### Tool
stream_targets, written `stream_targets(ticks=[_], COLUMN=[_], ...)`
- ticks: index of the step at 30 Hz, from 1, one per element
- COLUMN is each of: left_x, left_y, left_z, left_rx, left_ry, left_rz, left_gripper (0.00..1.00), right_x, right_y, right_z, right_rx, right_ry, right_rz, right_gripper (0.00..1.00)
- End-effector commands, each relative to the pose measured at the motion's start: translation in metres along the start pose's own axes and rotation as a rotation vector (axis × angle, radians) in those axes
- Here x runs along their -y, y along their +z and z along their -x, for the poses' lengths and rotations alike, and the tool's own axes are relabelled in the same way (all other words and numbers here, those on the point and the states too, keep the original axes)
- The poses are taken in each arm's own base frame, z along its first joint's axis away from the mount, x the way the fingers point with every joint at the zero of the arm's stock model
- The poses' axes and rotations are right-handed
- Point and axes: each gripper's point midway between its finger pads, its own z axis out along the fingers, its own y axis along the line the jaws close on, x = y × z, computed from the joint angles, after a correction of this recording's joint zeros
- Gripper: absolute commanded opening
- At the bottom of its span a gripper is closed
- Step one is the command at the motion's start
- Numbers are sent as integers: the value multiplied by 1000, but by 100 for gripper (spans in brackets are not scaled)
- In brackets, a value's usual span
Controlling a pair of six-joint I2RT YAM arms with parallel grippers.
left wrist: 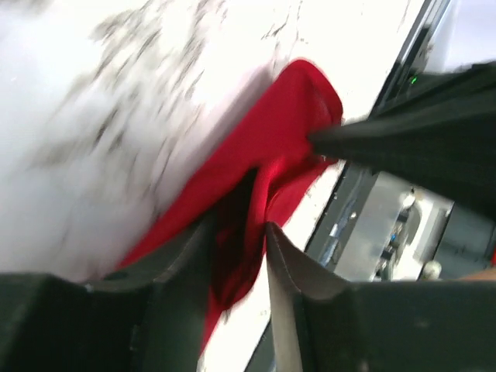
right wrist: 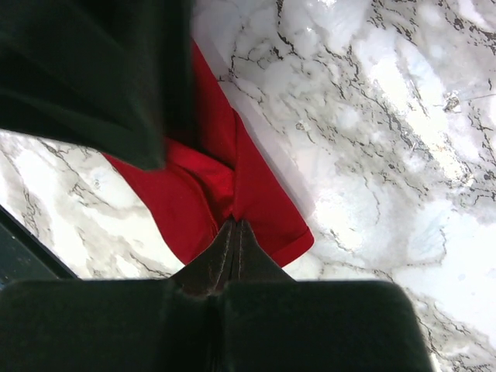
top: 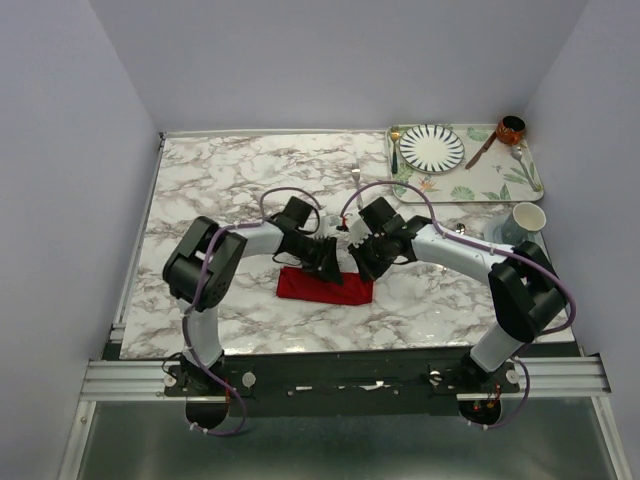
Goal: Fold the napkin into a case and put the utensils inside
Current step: Grasp the top corner of the smaller rectangle folded napkin from the folded napkin.
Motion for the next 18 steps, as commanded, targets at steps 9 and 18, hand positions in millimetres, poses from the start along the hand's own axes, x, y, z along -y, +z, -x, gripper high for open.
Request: stream_targets(ticks=[9, 18], left_x=[52, 79], left_y=[-91, -47], left_z=[43, 18], left_rx=[479, 446], left_ry=[99, -72], left_rz=[-80, -234], left_gripper=[53, 20], right_x=[-1, 3], right_y=[-1, 1], right_z=[4, 0], right_rx=[18, 6], right_ry=[34, 60], right_rz=[-16, -41], right_gripper=[1, 1])
